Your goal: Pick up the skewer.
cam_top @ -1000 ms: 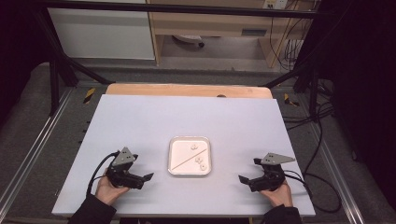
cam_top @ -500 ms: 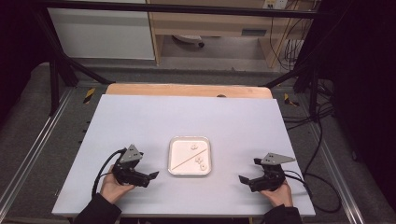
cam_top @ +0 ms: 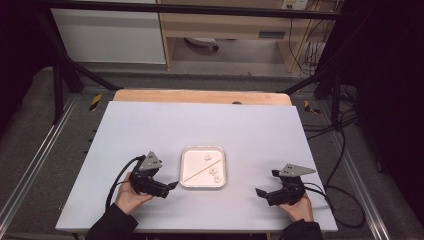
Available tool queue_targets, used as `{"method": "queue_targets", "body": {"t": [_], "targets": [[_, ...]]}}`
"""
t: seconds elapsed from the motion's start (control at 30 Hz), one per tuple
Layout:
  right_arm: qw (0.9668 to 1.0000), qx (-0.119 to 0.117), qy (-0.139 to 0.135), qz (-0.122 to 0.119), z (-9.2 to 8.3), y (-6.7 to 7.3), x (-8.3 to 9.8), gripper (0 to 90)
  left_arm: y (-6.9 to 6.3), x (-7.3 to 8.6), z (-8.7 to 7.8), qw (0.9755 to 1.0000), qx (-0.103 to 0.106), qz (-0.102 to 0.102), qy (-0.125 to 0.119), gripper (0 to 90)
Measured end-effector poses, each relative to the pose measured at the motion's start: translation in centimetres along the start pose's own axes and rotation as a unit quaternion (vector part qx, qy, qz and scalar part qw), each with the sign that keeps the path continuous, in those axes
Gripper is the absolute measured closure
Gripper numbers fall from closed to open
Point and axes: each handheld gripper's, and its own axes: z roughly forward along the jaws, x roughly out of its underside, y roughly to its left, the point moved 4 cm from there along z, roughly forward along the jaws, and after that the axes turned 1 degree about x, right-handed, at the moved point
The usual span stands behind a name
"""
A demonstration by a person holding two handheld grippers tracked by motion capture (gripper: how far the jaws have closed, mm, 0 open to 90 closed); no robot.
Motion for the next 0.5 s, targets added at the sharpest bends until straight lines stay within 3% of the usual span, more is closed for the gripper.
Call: {"method": "queue_targets", "body": {"t": [0.5], "targets": [[1.0000,-0.002,0.002,0.002,0.1,0.1,0.0,0.6,-1.2,-2.1,2.5,0.9996,-0.001,0.016,0.025,9.2]]}}
